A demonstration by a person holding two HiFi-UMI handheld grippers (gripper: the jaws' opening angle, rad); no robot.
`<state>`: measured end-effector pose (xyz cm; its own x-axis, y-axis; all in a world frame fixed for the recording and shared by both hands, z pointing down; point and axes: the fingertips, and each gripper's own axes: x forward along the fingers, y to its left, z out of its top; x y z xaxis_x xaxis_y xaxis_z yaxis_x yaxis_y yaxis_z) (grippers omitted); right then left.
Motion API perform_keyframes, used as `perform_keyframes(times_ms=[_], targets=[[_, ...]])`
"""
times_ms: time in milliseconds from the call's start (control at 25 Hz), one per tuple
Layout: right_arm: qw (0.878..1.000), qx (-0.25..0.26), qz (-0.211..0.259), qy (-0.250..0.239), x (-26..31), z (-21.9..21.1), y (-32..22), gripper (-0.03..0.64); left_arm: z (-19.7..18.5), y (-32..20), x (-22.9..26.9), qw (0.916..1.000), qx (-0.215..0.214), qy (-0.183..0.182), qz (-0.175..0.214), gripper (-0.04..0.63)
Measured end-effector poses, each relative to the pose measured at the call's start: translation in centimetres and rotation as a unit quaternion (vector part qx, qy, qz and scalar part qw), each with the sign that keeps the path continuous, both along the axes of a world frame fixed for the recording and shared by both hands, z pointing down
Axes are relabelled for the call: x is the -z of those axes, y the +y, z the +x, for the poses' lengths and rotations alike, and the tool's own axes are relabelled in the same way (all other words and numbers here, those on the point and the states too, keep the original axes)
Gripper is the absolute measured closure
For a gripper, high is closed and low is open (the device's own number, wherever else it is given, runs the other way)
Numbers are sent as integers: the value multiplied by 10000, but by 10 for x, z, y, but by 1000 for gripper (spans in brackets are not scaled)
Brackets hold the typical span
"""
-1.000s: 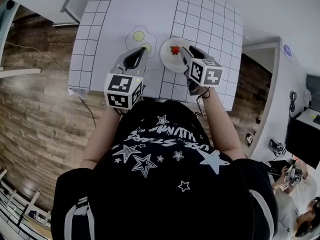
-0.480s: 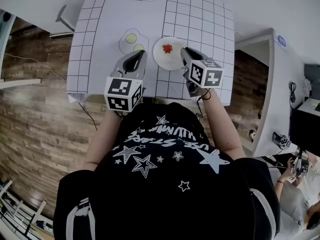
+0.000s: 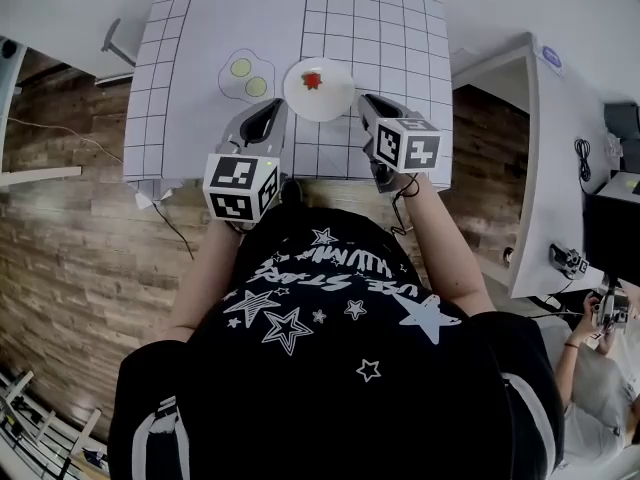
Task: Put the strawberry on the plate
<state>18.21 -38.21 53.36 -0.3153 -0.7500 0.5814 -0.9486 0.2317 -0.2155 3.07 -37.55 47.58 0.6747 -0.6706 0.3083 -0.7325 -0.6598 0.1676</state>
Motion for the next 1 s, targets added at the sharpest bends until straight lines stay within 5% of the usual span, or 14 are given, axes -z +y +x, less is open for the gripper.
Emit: perform_keyframes(times_ms=[1000], targets=[[9970,-68,522,-575,30,89,221,588,68,222,27,9983,366,-139,428,589]])
